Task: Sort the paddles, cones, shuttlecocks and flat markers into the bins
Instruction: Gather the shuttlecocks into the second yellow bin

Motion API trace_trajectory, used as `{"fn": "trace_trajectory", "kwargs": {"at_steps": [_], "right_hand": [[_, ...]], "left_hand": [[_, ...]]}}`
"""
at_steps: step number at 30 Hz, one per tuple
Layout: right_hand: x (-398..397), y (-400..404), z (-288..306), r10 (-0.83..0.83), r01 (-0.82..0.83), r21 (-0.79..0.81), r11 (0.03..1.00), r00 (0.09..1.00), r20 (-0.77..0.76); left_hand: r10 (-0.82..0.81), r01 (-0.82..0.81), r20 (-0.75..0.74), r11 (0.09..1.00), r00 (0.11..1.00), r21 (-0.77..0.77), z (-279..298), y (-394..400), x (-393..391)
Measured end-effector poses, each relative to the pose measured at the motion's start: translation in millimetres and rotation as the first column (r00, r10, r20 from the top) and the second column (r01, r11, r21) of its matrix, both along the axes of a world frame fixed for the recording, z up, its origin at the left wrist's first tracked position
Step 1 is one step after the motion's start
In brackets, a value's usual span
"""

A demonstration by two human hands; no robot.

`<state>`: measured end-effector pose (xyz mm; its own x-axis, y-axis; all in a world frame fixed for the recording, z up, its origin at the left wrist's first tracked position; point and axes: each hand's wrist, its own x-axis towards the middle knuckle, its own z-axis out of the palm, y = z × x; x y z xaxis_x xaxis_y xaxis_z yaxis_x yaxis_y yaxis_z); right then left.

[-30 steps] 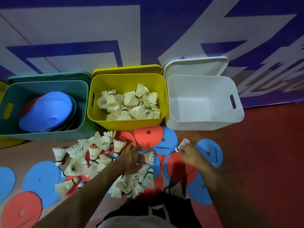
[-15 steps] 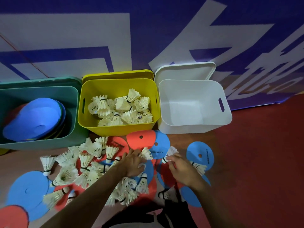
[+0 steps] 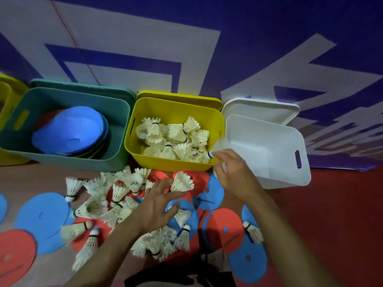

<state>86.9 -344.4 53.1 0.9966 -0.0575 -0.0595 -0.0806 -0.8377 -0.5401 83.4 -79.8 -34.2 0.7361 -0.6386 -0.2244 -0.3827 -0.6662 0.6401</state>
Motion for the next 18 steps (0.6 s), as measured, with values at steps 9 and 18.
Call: {"fn": "trace_trajectory", "kwargs": {"at_steps": [9, 18], "right_hand": [[80, 24, -26, 0.039, -0.329, -0.544, 0.772, 0.879, -0.475], [92, 27, -46, -0.078, -0.292, -0.493, 0.820, 0.795, -0.601]], "left_hand": [[0.147, -0.147, -0.012, 0.975, 0.989, -0.169, 24, 25, 13], [0.159, -0.149, 0.029, 0.967, 0.987, -0.206, 44, 41, 34]]}}
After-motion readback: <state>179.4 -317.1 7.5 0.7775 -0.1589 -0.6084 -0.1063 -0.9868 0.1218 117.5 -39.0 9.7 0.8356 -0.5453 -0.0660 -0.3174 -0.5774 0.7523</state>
